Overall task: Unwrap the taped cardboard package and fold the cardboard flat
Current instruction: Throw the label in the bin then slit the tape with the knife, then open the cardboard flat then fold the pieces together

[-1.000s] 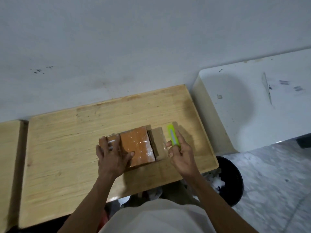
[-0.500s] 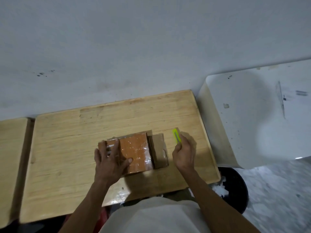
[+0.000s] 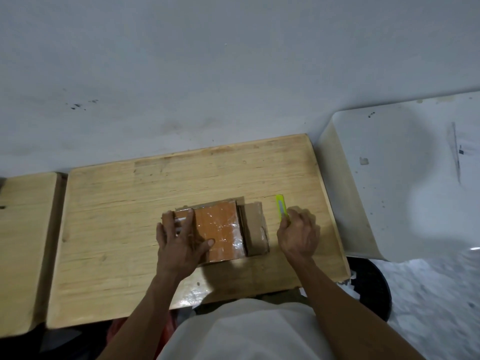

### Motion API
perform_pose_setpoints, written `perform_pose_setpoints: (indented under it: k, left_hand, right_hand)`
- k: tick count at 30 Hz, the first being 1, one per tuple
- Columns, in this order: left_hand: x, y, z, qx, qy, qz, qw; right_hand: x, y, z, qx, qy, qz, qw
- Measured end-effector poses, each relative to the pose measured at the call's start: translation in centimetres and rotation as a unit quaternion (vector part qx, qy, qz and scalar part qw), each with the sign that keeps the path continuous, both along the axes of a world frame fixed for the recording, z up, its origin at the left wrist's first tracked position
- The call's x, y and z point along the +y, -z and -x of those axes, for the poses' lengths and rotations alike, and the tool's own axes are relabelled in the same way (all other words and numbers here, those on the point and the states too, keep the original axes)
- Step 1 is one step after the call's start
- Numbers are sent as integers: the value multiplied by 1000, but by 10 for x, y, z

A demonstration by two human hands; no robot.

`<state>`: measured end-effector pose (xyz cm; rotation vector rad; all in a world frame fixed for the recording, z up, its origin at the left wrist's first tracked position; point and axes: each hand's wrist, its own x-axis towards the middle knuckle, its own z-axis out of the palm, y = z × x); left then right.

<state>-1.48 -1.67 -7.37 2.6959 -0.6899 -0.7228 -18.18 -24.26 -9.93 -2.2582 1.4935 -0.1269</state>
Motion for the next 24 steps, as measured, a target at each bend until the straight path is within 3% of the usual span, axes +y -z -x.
perform_pose_setpoints:
  k: [2, 6, 11, 19, 24]
  left_hand:
    - [2, 0, 2, -16, 1, 4, 1000]
    - [9, -3, 18, -49, -56, 56, 996]
    - [26, 0, 27, -53, -92, 99, 989]
    - [50, 11, 17, -19, -84, 93, 992]
    - [63, 3, 14, 8, -61, 143, 988]
  right_hand:
    - [8, -5, -3, -26, -8, -8, 1000]
    - [37, -23, -16, -159, -44, -151, 975]
    - [80, -28, -33, -167, -37, -307, 936]
    - [110, -22, -44, -187, 59, -276, 941]
    - [117, -27, -43, -239, 96, -288, 922]
